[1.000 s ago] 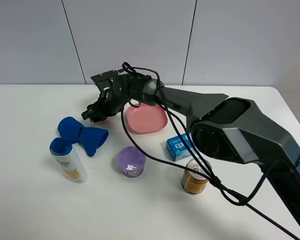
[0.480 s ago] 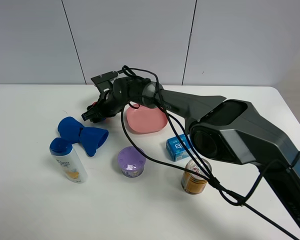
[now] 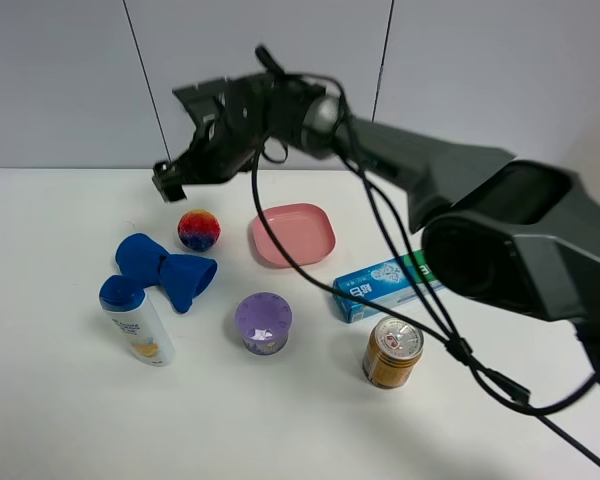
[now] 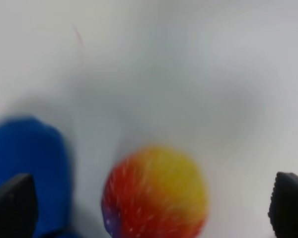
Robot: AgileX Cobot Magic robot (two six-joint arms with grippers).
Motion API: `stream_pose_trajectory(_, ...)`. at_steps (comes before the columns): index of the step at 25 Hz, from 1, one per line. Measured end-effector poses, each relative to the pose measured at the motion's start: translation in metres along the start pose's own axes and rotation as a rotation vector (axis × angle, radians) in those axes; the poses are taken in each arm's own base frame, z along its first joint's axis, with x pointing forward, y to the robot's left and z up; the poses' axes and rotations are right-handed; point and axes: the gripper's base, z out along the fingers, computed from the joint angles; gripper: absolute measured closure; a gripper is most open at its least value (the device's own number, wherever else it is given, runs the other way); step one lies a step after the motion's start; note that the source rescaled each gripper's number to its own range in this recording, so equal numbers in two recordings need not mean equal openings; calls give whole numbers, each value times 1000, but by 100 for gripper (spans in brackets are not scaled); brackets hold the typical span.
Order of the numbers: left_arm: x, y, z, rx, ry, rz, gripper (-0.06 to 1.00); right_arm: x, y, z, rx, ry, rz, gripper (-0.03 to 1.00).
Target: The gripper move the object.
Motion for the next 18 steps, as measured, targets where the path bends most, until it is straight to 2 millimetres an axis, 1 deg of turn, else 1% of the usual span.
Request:
stream_pose_trajectory(1,0,0,0,0,0,0,-6,-16,3,-27,8,-38,-18,-3)
stream_pose_trajectory(2,0,0,0,0,0,0,-6,-27,5,-49,16,-66,-26,-3)
stream_pose_trajectory(4,0,0,0,0,0,0,-6,-54,10,-110,47,-158,-43,-3)
stream_pose_trajectory(5,0,0,0,0,0,1,-6,-63,11,-137,68,-197,-48,-3)
stream_pose_trajectory(7,0,0,0,0,0,1,-6,-80,12,-202,149,-298,-80,-3)
stream_pose_trajectory(8,0,0,0,0,0,1,-6,-85,11,-234,203,-345,-101,-3)
stream_pose_trajectory(10,0,0,0,0,0,1,-6,-87,7,-290,311,-403,-122,-3)
stream_pose_trajectory(12,0,0,0,0,0,1,-6,-84,4,-346,414,-448,-138,-3)
stream_pose_trajectory(15,0,0,0,0,0,1,-6,-68,-1,-414,553,-458,-139,-3)
stream_pose_trajectory(18,0,0,0,0,-1,0,-6,-45,-6,-473,671,-453,-135,-3)
